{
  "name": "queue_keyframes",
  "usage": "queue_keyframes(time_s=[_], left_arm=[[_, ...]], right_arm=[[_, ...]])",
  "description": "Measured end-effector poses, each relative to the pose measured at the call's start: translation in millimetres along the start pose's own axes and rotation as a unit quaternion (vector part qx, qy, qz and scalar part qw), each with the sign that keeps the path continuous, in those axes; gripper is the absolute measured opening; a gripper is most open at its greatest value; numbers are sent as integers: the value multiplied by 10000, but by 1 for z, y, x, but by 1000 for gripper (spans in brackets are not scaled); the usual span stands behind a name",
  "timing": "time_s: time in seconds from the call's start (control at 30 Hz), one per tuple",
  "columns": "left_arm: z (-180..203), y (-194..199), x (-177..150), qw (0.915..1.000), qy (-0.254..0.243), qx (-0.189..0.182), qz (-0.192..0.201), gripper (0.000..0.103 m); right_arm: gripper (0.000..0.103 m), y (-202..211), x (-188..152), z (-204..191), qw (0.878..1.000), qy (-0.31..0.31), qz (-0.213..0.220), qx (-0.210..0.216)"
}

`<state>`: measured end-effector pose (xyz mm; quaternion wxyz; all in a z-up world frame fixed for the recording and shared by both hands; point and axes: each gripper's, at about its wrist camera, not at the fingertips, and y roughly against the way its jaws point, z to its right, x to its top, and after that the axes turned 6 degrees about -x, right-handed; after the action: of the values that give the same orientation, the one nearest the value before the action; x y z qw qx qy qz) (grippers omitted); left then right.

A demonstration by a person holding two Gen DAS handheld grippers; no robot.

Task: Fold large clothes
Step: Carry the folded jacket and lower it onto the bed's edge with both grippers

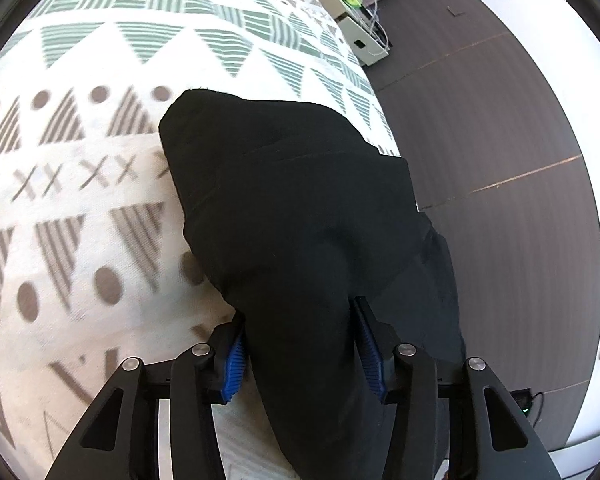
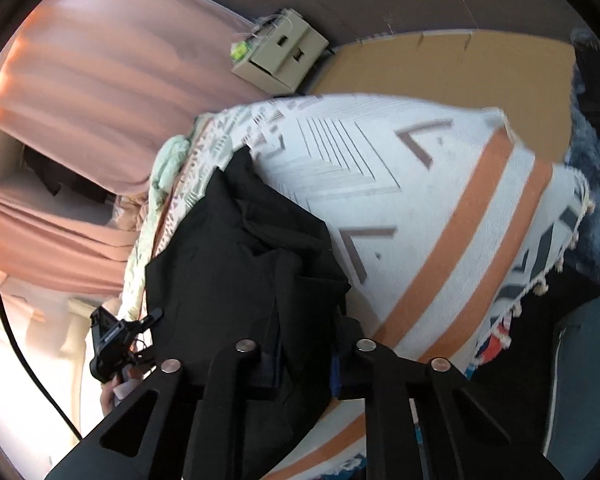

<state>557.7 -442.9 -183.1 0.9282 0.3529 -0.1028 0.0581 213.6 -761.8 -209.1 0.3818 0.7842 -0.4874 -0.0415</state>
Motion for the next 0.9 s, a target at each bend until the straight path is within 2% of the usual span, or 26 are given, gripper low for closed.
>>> queue_keyframes(time_s=[0.23, 0.57, 0.7, 0.77, 0.9], left_arm=[[21, -31, 11, 9995, -178, -222, -150, 45], [62, -86, 26, 9973, -555, -338, -341, 45], [69, -94, 27, 9968, -603, -377, -364, 46], [70, -95, 27, 9968, -589, -390, -361, 51], [67, -87, 32, 9974, -508, -362, -373, 54]], right_arm=[[13, 26, 23, -4, 9990, 122, 388, -185], [13, 42, 46, 35, 9956, -199, 708, -581], [13, 45, 49, 46, 9937, -313, 789, -731], [13, 45, 50, 49, 9927, -382, 819, -799], [13, 40, 50, 52, 9895, -581, 839, -1022]])
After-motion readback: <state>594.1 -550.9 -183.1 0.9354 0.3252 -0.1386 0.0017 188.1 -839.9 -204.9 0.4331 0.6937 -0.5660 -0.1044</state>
